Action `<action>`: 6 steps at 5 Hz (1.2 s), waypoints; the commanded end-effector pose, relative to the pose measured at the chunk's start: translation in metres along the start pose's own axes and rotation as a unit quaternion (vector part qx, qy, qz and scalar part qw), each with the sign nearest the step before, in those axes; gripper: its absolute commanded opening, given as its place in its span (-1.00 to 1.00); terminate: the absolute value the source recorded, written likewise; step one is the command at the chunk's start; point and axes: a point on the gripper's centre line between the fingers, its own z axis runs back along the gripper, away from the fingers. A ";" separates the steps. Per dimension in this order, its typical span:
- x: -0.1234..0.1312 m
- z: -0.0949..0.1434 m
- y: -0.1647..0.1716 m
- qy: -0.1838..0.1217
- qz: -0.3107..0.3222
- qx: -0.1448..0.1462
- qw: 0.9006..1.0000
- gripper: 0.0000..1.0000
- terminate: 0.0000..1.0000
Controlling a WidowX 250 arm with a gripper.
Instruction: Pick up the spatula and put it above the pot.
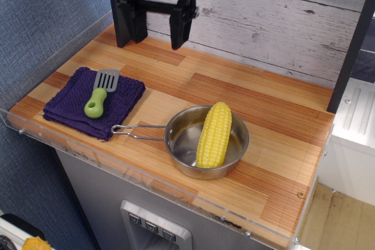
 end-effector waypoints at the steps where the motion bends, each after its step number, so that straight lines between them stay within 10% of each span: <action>1: -0.028 0.004 0.009 -0.015 -0.026 0.027 0.999 1.00 -1.00; 6: -0.050 -0.028 0.073 0.017 0.024 0.024 0.999 1.00 -1.00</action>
